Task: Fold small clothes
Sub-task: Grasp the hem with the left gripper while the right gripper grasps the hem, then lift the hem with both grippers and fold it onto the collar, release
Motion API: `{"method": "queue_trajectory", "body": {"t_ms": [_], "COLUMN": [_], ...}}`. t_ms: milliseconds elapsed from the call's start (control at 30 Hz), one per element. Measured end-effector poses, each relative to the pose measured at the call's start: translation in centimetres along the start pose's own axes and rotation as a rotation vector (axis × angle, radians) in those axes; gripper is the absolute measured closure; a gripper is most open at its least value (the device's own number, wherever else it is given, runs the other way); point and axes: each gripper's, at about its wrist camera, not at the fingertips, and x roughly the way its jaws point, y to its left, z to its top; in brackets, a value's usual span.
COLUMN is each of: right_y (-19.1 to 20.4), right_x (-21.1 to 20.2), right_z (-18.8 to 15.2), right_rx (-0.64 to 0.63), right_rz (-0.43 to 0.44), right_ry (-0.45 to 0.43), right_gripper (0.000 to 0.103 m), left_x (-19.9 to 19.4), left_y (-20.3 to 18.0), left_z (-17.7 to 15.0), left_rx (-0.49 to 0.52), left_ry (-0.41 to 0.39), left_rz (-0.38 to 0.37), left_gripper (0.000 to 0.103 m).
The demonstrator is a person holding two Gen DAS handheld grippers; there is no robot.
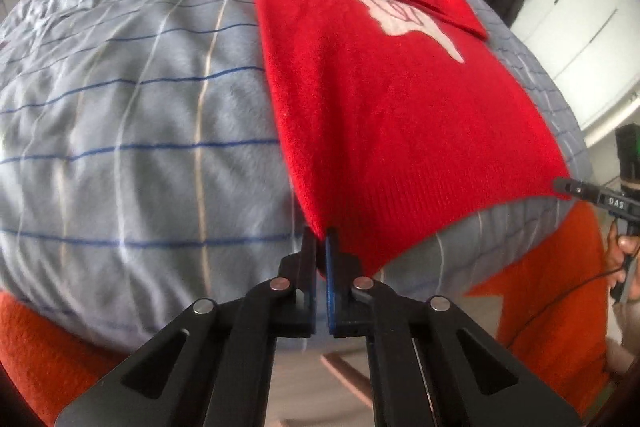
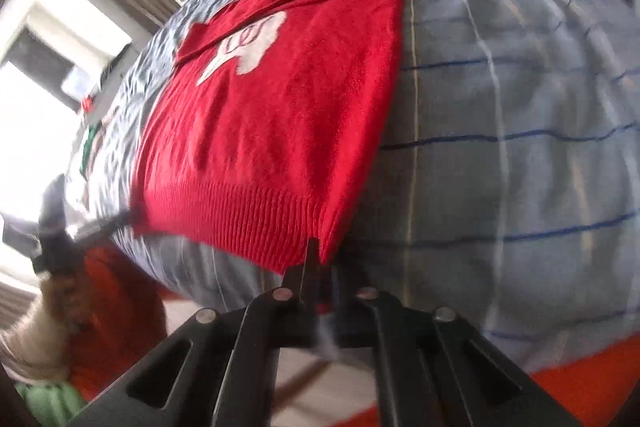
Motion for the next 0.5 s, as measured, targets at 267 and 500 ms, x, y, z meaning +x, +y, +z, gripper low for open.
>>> {"method": "queue_trajectory", "body": {"t_ms": [267, 500], "right_y": [-1.0, -1.7], "right_x": [-3.3, -4.4], "right_z": [0.8, 12.5], "right_rx": [0.075, 0.065], "right_rz": [0.098, 0.172], "right_ry": [-0.094, -0.335], "right_gripper": [0.099, 0.099], "left_x": [-3.4, -2.7], "left_y": [0.9, 3.0], "left_z": [3.7, 16.3], "left_rx": [-0.072, -0.141], "left_ry": [-0.092, -0.243], "left_rz": [-0.081, -0.087], "left_gripper": [0.102, 0.102]}}
